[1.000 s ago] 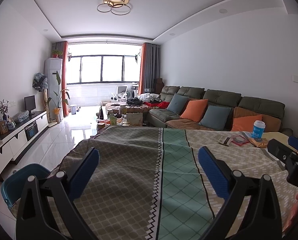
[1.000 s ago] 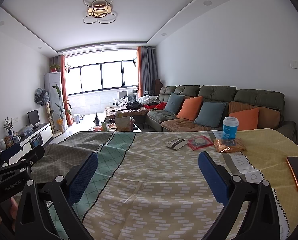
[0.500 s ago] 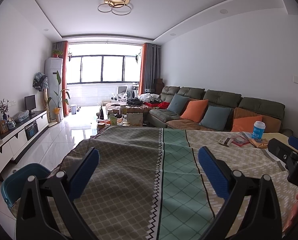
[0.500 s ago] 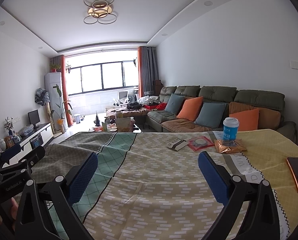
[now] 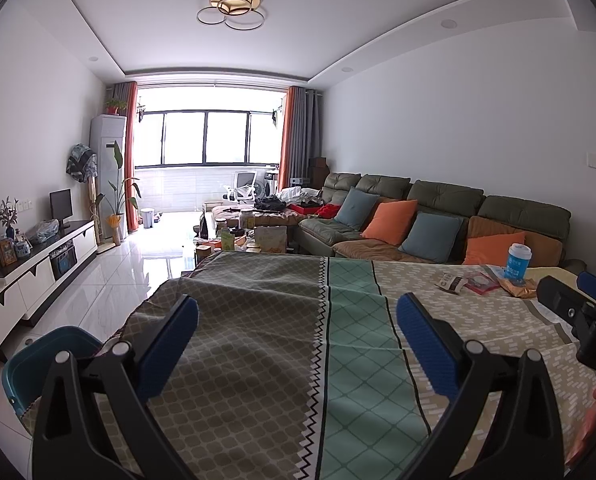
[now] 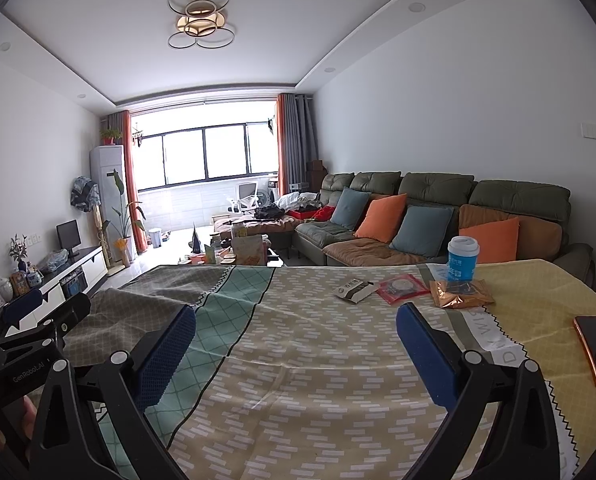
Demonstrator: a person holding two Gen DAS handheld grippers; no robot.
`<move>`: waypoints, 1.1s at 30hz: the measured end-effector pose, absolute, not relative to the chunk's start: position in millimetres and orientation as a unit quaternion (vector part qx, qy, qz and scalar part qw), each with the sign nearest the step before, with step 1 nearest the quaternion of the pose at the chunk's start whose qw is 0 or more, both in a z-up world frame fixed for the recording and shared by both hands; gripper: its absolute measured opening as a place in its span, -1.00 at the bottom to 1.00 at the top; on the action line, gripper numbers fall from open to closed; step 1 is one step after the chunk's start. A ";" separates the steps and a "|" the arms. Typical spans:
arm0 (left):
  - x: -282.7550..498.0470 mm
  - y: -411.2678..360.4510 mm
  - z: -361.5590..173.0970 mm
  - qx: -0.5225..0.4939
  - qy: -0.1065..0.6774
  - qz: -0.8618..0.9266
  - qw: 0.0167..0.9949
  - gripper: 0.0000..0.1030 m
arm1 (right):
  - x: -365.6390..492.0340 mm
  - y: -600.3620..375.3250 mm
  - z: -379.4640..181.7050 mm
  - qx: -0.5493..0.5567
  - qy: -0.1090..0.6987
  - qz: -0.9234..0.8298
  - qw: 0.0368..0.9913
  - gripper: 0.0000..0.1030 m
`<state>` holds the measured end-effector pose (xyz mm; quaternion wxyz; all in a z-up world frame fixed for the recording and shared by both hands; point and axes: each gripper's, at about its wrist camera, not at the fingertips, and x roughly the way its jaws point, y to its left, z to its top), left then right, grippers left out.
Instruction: Collect trash
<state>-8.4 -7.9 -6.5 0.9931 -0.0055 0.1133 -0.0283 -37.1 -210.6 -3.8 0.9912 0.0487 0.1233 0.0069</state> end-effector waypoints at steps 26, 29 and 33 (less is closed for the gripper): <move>-5.4 -7.0 -5.5 -0.006 0.115 -0.027 0.993 0.93 | -37.2 -209.3 -1.5 0.049 0.123 0.008 0.991 0.94; -5.4 -8.1 -5.5 -0.006 0.115 -0.027 0.993 0.93 | -37.2 -209.3 -1.5 0.049 0.122 0.008 0.991 0.94; -5.4 -8.1 -5.5 -0.006 0.116 -0.027 0.993 0.93 | -36.9 -209.3 0.5 0.048 0.123 0.008 0.991 0.94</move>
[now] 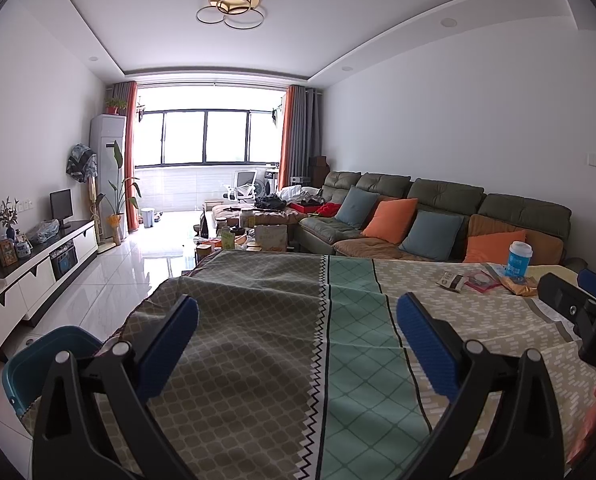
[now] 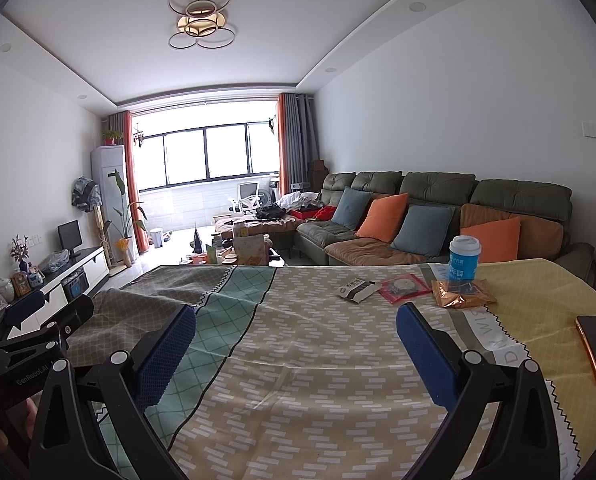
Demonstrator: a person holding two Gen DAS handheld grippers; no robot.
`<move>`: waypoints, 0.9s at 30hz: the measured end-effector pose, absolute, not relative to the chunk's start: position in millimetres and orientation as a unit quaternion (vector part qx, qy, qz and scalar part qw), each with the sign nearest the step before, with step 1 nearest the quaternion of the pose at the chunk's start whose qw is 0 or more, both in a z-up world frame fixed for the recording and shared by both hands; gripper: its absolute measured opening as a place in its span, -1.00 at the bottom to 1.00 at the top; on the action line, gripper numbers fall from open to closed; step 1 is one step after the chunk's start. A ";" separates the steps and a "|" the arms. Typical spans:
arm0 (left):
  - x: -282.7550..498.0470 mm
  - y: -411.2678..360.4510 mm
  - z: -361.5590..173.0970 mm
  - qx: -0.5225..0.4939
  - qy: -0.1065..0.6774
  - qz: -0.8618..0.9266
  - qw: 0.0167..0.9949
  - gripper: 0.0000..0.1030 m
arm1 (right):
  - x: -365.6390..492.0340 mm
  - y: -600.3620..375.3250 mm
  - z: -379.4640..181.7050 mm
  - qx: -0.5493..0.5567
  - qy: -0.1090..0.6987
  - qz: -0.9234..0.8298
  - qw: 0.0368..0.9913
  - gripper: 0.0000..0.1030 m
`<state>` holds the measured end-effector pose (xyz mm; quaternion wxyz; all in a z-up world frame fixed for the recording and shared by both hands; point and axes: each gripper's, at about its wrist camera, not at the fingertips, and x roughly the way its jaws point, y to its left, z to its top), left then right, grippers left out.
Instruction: Collect trash
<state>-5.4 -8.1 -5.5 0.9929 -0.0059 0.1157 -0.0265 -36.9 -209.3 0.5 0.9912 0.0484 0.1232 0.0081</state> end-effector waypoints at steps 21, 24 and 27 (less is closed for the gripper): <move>-4.6 -9.6 -6.9 -0.004 0.116 -0.026 0.993 0.93 | -36.6 -207.9 2.7 0.048 0.124 0.009 0.991 0.94; -4.6 -9.6 -6.8 -0.004 0.116 -0.026 0.993 0.93 | -36.2 -207.8 2.9 0.049 0.125 0.009 0.991 0.94; -4.3 -9.4 -6.9 -0.004 0.116 -0.026 0.993 0.93 | -36.5 -207.6 3.6 0.050 0.124 0.009 0.991 0.94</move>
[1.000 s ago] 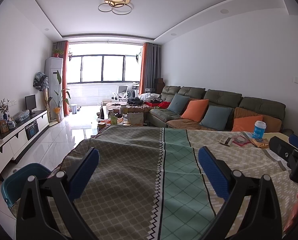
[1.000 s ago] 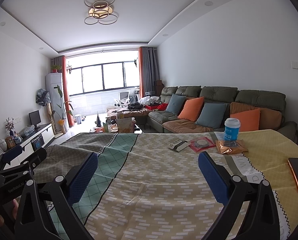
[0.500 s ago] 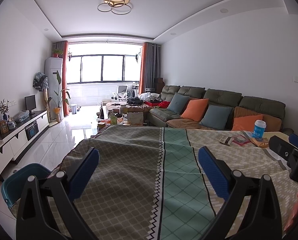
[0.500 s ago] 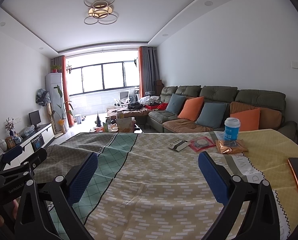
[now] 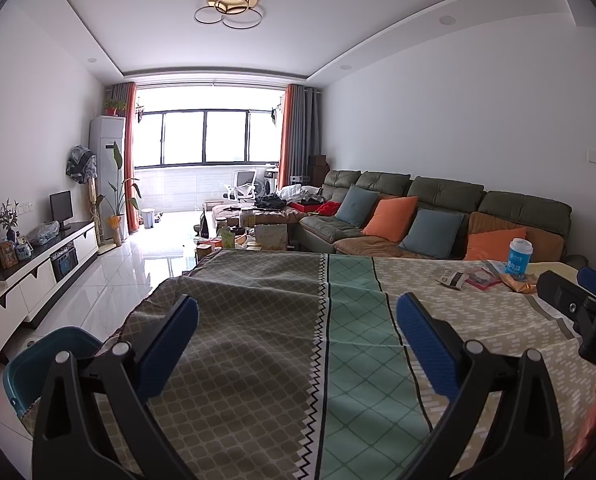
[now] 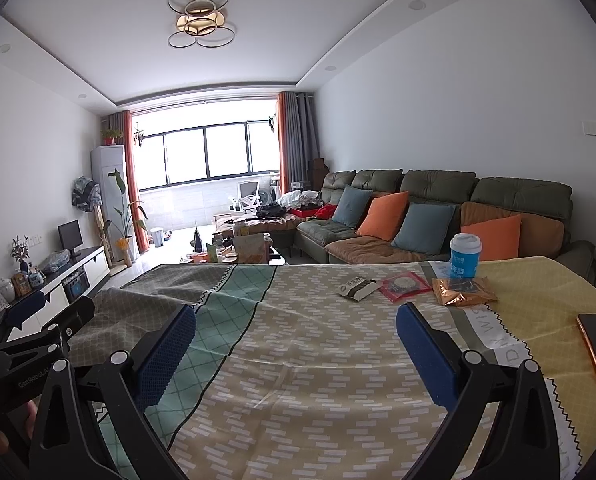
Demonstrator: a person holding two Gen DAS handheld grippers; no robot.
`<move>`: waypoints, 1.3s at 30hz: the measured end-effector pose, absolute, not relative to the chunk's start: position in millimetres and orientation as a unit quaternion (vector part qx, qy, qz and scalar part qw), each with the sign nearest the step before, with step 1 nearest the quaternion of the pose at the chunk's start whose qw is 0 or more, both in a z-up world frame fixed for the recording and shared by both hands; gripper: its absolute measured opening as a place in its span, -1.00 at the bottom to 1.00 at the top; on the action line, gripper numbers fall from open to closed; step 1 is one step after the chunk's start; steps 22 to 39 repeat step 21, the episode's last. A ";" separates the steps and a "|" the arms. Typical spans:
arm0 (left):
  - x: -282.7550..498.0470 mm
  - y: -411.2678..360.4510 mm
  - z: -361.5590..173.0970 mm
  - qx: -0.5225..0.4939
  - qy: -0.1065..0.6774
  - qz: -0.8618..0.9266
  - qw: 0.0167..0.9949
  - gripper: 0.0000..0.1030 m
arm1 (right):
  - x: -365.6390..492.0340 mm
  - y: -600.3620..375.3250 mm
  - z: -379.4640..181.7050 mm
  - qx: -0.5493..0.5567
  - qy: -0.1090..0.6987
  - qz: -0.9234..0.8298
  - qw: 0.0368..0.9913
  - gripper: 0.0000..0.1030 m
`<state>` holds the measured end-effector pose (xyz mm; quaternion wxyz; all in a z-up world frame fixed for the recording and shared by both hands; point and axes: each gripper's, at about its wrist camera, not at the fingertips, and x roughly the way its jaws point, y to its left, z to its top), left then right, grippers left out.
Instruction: Collect trash
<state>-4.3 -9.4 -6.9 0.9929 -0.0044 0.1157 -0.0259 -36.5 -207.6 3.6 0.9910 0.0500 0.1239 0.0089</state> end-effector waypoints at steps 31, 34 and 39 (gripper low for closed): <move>59.1 -4.3 -26.0 0.005 0.267 -0.037 0.963 0.93 | -13.5 -239.0 -5.4 0.061 0.193 -0.022 0.979 0.94; 59.1 -4.3 -26.0 0.005 0.267 -0.037 0.963 0.93 | -13.5 -239.0 -5.4 0.061 0.193 -0.022 0.979 0.94; 59.1 -4.3 -26.0 0.005 0.267 -0.037 0.963 0.93 | -13.5 -239.0 -5.4 0.061 0.193 -0.022 0.979 0.94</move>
